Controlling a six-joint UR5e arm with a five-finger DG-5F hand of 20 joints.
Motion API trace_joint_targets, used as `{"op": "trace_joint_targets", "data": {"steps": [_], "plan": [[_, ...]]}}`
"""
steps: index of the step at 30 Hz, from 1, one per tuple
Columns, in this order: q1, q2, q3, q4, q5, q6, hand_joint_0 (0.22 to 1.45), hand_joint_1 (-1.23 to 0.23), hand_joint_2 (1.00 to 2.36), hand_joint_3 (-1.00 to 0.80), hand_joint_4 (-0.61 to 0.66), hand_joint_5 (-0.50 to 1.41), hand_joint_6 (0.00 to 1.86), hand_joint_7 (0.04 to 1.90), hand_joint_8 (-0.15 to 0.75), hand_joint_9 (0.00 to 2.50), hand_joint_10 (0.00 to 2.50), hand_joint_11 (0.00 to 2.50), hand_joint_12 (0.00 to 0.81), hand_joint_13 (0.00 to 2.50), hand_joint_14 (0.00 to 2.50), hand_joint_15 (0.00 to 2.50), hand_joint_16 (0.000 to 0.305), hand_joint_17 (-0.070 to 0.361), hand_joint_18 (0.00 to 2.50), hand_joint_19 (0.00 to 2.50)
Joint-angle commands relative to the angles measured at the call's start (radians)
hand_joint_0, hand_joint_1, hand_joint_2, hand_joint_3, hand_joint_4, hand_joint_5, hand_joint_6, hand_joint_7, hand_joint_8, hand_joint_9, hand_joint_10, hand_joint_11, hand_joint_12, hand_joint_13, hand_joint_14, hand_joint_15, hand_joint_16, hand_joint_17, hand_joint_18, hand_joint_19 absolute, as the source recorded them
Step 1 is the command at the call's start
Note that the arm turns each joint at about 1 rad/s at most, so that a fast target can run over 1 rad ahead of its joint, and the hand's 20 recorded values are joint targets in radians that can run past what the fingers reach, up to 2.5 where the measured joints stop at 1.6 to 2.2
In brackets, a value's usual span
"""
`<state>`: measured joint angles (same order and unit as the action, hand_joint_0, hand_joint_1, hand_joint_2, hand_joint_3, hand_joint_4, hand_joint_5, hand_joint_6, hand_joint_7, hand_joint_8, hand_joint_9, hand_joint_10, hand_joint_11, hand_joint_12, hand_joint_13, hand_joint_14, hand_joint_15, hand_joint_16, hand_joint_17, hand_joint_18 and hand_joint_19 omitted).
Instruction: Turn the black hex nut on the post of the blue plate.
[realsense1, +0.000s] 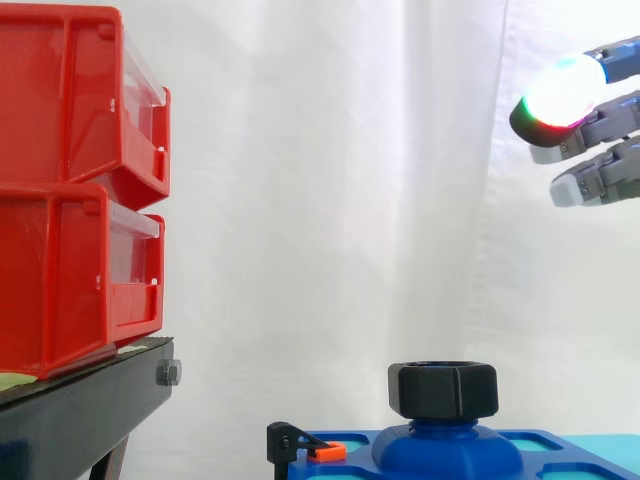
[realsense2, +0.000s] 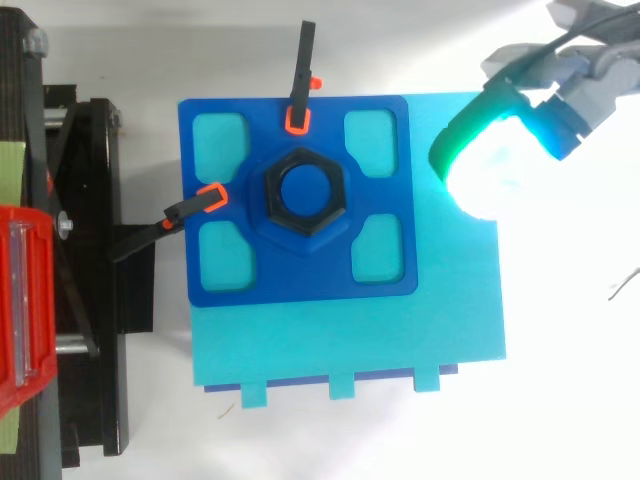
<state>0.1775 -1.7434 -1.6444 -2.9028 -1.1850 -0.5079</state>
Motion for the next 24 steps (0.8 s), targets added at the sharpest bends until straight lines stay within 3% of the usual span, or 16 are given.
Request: {"op": "trace_joint_targets", "data": {"steps": [1,5,6,11,21,24], "plan": [[0.005,-0.004,0.0,0.04,0.008,-0.044,0.46,-0.32,1.0,-0.5,0.13,-0.24,0.5,0.72,0.23,0.23,0.0,0.01,0.35,0.11,0.0,0.02,0.058,0.13,0.0,0.0],[0.014,-0.005,0.0,0.076,0.035,-0.124,0.46,-0.32,1.0,-0.5,0.13,-0.23,0.5,0.73,0.228,0.23,0.0,0.01,0.35,0.11,0.0,0.02,0.058,0.13,0.0,0.0],[0.019,-0.036,0.012,0.082,0.045,-0.155,0.46,-0.32,1.0,-0.5,0.13,-0.23,0.5,0.72,0.229,0.23,0.0,0.01,0.349,0.11,0.0,0.03,0.058,0.129,0.0,0.0],[0.022,-0.079,0.044,0.074,0.044,-0.158,0.46,-0.32,1.0,-0.5,0.13,-0.23,0.5,0.73,0.229,0.23,0.0,0.01,0.35,0.11,0.0,0.03,0.057,0.129,0.0,0.0],[0.026,-0.102,0.075,0.074,0.048,-0.213,0.47,-0.32,1.0,-0.5,0.13,-0.23,0.5,0.73,0.232,0.24,0.0,0.02,0.352,0.12,0.0,0.02,0.057,0.127,0.0,0.01],[0.026,-0.15,0.118,0.051,0.044,-0.254,0.47,-0.32,1.0,-0.5,0.14,-0.23,0.5,0.73,0.232,0.24,0.0,0.01,0.352,0.12,0.0,0.03,0.057,0.127,0.0,0.01]]}}
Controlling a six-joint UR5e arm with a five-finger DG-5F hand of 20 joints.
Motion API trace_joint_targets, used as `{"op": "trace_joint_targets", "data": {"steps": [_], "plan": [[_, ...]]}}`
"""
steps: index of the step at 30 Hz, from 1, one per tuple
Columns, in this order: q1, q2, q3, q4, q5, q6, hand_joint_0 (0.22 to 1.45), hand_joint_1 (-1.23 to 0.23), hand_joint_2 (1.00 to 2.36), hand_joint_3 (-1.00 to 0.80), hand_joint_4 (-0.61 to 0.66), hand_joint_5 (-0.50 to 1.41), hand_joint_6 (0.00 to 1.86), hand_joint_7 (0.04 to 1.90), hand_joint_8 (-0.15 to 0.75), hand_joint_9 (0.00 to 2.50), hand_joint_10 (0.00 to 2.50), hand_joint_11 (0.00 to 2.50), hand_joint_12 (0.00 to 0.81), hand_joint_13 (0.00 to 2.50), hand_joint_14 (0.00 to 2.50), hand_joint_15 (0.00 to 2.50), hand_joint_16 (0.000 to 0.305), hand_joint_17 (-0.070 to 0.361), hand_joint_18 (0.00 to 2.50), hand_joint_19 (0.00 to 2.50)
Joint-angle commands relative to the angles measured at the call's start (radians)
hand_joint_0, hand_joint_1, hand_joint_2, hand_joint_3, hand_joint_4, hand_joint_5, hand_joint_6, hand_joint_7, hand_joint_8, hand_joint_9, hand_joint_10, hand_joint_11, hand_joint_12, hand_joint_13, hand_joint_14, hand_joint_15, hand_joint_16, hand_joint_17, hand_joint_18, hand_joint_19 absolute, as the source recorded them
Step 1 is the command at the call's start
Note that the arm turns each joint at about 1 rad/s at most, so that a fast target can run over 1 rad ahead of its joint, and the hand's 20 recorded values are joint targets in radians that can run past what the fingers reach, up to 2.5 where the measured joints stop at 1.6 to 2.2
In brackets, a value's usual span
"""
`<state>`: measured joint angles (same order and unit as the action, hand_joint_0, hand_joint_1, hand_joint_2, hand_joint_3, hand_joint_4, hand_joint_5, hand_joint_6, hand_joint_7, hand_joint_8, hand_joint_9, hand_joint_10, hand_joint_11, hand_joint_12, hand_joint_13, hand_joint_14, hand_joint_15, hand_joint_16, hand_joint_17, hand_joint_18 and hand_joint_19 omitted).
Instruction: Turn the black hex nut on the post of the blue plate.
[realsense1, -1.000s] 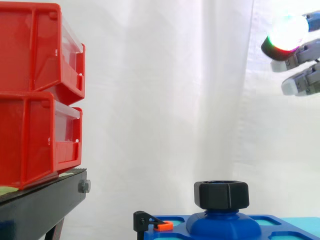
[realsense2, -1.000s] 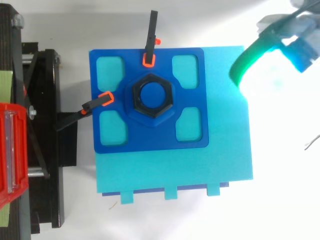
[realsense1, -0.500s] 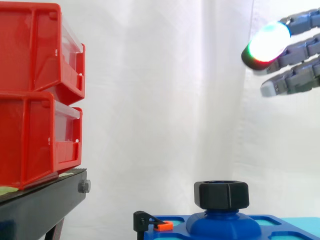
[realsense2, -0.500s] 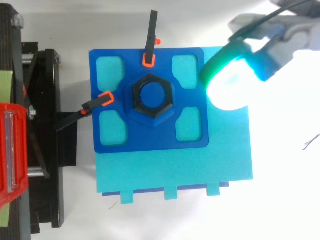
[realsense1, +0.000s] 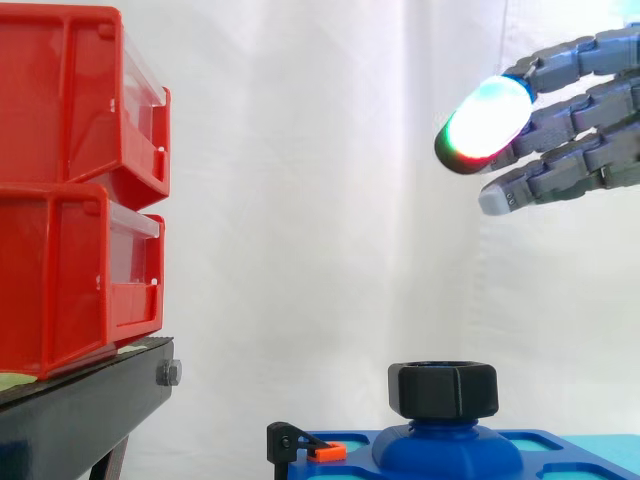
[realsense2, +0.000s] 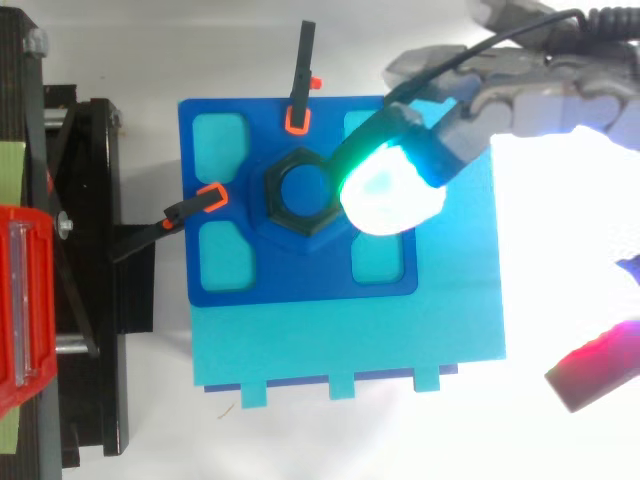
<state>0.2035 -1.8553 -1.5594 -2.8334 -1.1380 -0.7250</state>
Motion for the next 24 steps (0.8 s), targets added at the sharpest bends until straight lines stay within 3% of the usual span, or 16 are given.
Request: {"op": "trace_joint_targets", "data": {"steps": [1,3,10,15,18,19,24], "plan": [[0.001,-0.045,0.042,-0.023,-0.003,-0.04,0.47,-0.32,1.0,-0.5,0.14,-0.23,0.5,0.73,0.232,0.24,0.0,0.02,0.352,0.12,0.0,0.03,0.056,0.127,0.0,0.0],[0.001,-0.082,0.079,-0.043,-0.008,-0.051,0.47,-0.32,1.0,-0.5,0.14,-0.23,0.5,0.73,0.232,0.25,0.0,0.02,0.352,0.12,0.0,0.02,0.056,0.127,0.0,0.01],[-0.001,-0.133,0.151,-0.086,-0.022,-0.093,0.46,-0.31,1.0,-0.5,0.14,-0.23,0.5,0.73,0.232,0.25,0.0,0.02,0.352,0.12,0.0,0.02,0.057,0.127,0.0,0.01],[0.001,-0.136,0.176,-0.067,-0.012,-0.192,0.47,-0.31,1.0,-0.5,0.14,-0.23,0.5,0.74,0.232,0.25,0.0,0.02,0.352,0.12,0.0,0.03,0.057,0.128,0.0,0.0],[0.002,-0.17,0.213,-0.066,-0.005,-0.238,0.47,-0.31,1.0,-0.5,0.14,-0.23,0.5,0.74,0.233,0.25,0.0,0.01,0.351,0.12,0.0,0.02,0.057,0.128,0.0,0.01],[0.002,-0.196,0.234,-0.075,-0.009,-0.24,0.47,-0.31,1.0,-0.5,0.15,-0.23,0.5,0.73,0.233,0.25,0.0,0.02,0.351,0.12,0.0,0.03,0.057,0.128,0.0,0.01],[-0.006,-0.239,0.298,-0.109,-0.022,-0.243,0.47,-0.31,1.0,-0.5,0.15,-0.22,0.5,0.74,0.232,0.25,0.0,0.02,0.352,0.12,0.0,0.02,0.057,0.128,0.0,0.01]]}}
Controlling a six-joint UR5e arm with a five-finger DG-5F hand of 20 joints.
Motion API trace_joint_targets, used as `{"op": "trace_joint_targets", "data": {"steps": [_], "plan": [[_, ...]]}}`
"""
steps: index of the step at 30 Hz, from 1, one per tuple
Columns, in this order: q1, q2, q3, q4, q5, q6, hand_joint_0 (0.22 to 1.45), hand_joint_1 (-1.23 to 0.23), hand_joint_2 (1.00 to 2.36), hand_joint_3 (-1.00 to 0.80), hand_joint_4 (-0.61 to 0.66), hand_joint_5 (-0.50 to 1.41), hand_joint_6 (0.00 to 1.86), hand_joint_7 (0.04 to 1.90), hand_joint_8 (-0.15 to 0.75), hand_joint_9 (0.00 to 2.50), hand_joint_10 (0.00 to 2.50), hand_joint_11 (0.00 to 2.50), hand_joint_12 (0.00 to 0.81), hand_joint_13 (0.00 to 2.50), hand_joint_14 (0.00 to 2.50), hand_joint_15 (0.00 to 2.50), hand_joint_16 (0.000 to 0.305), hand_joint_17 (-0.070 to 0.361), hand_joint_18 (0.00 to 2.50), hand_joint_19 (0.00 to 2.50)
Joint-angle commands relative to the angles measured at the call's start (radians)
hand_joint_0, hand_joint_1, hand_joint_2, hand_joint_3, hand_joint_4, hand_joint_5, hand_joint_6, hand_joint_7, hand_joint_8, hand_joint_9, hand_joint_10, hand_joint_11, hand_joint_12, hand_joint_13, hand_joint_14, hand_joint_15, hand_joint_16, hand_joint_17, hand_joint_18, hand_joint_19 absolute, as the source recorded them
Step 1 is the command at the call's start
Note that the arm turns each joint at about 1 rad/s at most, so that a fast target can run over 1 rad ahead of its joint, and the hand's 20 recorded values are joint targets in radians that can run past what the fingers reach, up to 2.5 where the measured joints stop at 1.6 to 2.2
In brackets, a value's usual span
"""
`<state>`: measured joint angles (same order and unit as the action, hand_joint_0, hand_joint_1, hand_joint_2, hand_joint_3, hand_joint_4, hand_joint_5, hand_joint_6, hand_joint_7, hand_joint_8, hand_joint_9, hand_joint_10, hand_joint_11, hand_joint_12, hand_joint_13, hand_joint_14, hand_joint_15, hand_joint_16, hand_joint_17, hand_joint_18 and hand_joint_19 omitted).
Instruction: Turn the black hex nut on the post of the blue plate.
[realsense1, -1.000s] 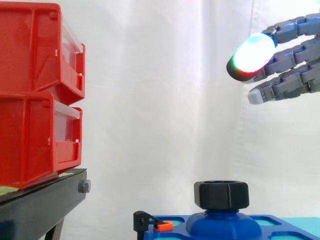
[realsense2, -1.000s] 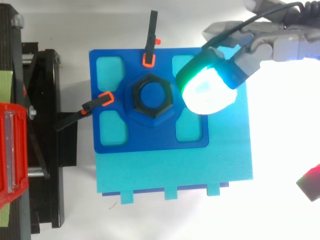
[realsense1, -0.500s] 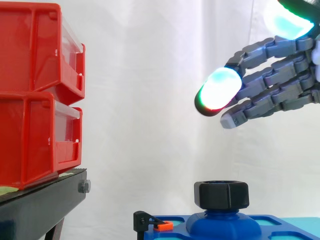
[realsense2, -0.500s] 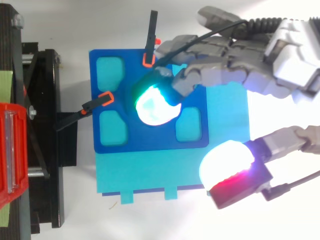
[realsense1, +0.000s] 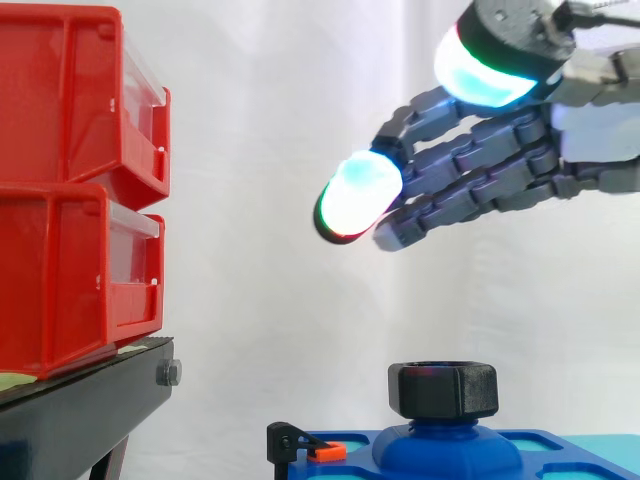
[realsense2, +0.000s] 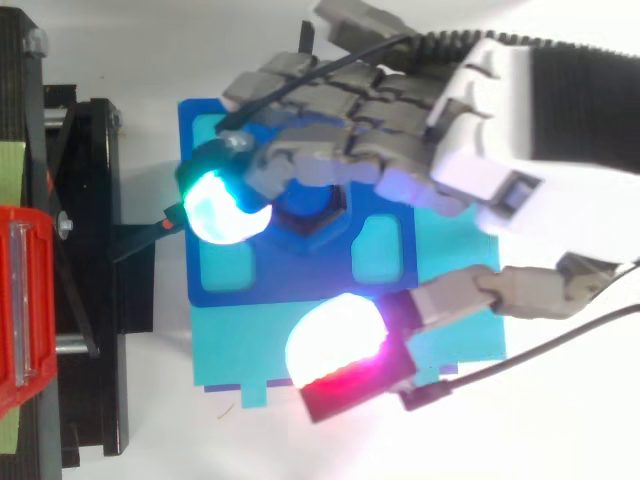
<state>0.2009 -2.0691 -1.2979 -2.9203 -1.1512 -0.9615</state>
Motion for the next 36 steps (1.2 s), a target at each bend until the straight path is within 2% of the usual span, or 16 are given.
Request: {"op": "trace_joint_targets", "data": {"steps": [1,4,8,14,16,22,32,36], "plan": [[-0.003,-0.026,0.042,-0.026,-0.01,-0.006,0.47,-0.31,1.0,-0.5,0.15,-0.22,0.5,0.74,0.233,0.25,0.0,0.02,0.353,0.13,0.0,0.03,0.057,0.128,0.0,0.01],[0.002,-0.035,0.06,-0.031,-0.005,-0.023,0.47,-0.31,1.0,-0.5,0.15,-0.22,0.5,0.74,0.234,0.25,0.0,0.02,0.353,0.13,0.0,0.02,0.057,0.128,0.0,0.01],[0.005,-0.037,0.06,-0.017,-0.009,-0.055,0.47,-0.3,1.0,-0.5,0.15,-0.22,0.5,0.74,0.235,0.26,0.0,0.02,0.354,0.13,0.0,0.03,0.057,0.128,0.0,0.01],[0.003,-0.12,0.104,-0.011,-0.012,-0.052,0.46,-0.3,1.0,-0.5,0.16,-0.22,0.5,0.74,0.236,0.26,0.0,0.02,0.354,0.13,0.0,0.03,0.057,0.129,0.0,0.01],[0.003,-0.121,0.115,-0.013,-0.012,-0.045,0.47,-0.3,1.0,-0.5,0.16,-0.22,0.5,0.75,0.236,0.26,0.0,0.01,0.354,0.13,0.0,0.03,0.057,0.128,0.0,0.01],[0.0,-0.121,0.115,-0.037,-0.03,-0.046,0.47,-0.32,1.0,-0.5,0.16,-0.21,0.5,0.73,0.241,0.29,0.0,0.0,0.357,0.16,0.0,0.01,0.058,0.129,0.0,0.0],[-0.012,-0.12,0.115,-0.151,-0.041,-0.04,0.47,-0.32,1.0,-0.5,0.16,-0.21,0.5,0.74,0.242,0.3,0.0,0.0,0.357,0.16,0.0,0.01,0.057,0.129,0.0,0.0],[-0.014,-0.12,0.115,-0.163,-0.041,-0.04,0.47,-0.32,1.0,-0.5,0.16,-0.21,0.5,0.74,0.242,0.3,0.0,0.0,0.357,0.16,0.0,0.01,0.057,0.129,0.0,0.0]]}}
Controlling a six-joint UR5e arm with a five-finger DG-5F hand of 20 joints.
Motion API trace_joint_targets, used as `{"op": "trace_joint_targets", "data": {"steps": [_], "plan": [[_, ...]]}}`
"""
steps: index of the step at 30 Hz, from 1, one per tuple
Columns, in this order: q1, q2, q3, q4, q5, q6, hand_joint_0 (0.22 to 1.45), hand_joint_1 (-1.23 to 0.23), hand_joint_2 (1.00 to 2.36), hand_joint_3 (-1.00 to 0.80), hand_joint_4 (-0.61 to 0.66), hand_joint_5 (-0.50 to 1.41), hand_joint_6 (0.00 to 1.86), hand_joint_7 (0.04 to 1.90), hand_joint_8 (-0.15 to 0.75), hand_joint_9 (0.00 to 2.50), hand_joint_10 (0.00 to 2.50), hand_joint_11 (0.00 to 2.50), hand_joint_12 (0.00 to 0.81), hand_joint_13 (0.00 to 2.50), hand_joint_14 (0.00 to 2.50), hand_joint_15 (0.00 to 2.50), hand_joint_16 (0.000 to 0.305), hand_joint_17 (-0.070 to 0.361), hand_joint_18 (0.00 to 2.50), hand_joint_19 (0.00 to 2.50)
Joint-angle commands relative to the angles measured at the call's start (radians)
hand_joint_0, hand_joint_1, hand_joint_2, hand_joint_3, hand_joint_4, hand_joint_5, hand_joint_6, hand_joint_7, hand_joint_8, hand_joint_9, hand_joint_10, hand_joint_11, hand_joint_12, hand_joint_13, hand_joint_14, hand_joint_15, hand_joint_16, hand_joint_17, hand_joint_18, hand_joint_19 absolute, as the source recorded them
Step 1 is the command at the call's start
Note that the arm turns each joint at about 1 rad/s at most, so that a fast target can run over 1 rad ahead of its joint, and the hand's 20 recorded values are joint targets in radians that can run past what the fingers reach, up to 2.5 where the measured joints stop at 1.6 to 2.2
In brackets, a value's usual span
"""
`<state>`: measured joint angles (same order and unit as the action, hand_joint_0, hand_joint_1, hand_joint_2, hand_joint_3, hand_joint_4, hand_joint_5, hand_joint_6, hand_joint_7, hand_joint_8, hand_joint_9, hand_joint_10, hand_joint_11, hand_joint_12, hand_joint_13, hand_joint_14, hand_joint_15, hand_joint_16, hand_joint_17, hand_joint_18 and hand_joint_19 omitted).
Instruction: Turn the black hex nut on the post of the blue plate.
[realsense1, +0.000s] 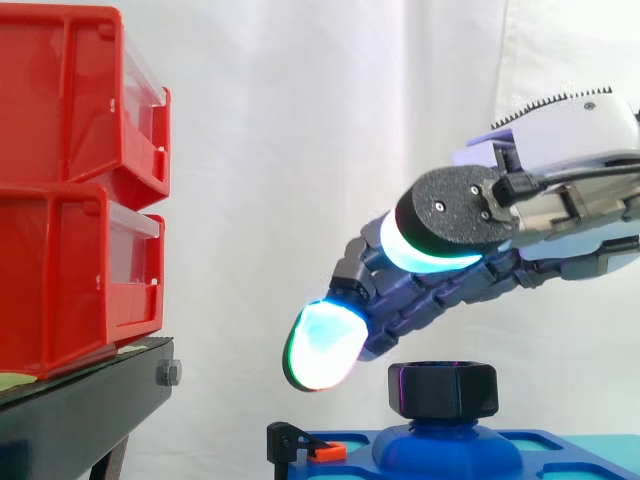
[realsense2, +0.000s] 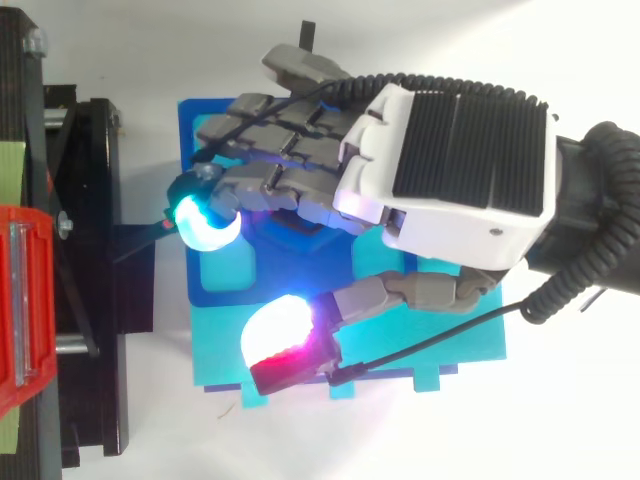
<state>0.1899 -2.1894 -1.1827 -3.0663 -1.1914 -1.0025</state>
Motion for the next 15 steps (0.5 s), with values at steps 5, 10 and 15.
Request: {"op": "trace_joint_targets", "data": {"steps": [5,10,15], "plan": [[-0.009,0.0,0.006,-0.025,0.0,-0.001,0.47,-0.32,1.0,-0.5,0.16,-0.21,0.5,0.74,0.241,0.3,0.0,0.0,0.358,0.17,0.0,0.01,0.057,0.129,0.0,0.0],[-0.013,0.0,0.017,-0.042,-0.013,-0.002,0.47,-0.32,1.0,-0.5,0.15,-0.21,0.5,0.74,0.241,0.3,0.0,0.0,0.358,0.17,0.0,0.01,0.057,0.128,0.0,0.0],[-0.018,0.0,0.023,-0.057,-0.028,-0.002,0.47,-0.32,1.0,-0.5,0.15,-0.21,0.5,0.73,0.242,0.3,0.0,0.0,0.358,0.17,0.0,0.01,0.057,0.128,0.0,0.0]]}}
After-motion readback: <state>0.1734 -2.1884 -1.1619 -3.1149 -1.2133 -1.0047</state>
